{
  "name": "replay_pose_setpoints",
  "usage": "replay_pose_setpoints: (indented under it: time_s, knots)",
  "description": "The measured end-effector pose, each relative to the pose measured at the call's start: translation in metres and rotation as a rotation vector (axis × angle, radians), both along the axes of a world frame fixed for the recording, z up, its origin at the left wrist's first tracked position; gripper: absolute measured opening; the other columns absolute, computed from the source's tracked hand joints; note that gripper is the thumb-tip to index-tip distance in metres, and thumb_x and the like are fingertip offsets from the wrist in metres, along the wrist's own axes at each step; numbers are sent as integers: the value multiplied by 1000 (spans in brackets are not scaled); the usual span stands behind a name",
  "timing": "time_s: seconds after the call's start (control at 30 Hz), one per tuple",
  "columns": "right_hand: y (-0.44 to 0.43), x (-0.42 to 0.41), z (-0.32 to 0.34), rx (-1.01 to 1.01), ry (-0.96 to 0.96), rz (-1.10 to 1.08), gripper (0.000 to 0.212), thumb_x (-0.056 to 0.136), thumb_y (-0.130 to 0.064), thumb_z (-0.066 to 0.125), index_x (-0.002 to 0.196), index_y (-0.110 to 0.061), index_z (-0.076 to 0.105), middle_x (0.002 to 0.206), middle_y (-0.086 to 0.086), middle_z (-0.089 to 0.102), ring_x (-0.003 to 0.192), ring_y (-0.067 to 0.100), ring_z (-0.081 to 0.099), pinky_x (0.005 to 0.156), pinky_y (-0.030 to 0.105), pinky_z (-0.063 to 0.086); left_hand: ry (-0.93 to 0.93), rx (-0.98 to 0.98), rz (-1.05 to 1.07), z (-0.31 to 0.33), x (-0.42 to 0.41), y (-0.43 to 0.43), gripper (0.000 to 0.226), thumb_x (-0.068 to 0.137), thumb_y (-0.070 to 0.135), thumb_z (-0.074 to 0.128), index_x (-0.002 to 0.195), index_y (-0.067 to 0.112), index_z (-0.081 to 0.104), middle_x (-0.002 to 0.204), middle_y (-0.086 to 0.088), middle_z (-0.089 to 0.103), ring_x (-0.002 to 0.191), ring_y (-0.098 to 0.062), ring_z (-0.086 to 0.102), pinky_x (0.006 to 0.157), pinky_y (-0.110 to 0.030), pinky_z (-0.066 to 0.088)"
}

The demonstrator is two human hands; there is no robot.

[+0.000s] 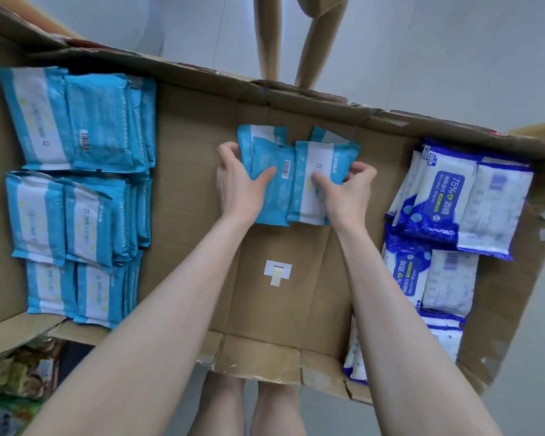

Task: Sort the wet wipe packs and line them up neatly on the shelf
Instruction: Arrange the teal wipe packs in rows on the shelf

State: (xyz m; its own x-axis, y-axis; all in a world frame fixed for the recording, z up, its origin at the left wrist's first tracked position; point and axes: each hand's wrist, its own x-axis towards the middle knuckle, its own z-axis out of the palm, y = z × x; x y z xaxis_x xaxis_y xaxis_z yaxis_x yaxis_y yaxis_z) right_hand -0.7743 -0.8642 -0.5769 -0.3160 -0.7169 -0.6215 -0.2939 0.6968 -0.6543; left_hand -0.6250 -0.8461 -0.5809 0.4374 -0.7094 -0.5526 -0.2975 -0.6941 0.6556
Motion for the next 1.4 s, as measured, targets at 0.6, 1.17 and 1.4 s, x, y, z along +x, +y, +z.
replay_pose_setpoints:
  time_s: [0.6,1.17,1.4]
  knots:
    - [174,102,91,134,-337,171,27,89,-20,64,111,-17,47,99,-9,61,91,8,63,79,28,54,133,55,169,102,96,198,17,94,23,56,110,18,53,93,14,60,81,7,57,61,-4,43]
    - [226,328,77,81,-85,131,18,88,-23,65,102,-16,54,99,2,48,82,3,47,69,10,35,51,136,-82,84,323,221,21,96,23,54,112,11,57,105,-2,64,87,-13,62,63,-14,49]
    - [231,331,60,155,112,65,37,84,-26,69,113,-11,51,108,2,61,97,20,57,87,35,46,-129,104,-167,69,323,227,24,96,22,53,111,7,63,108,-9,65,96,-23,60,85,-37,50]
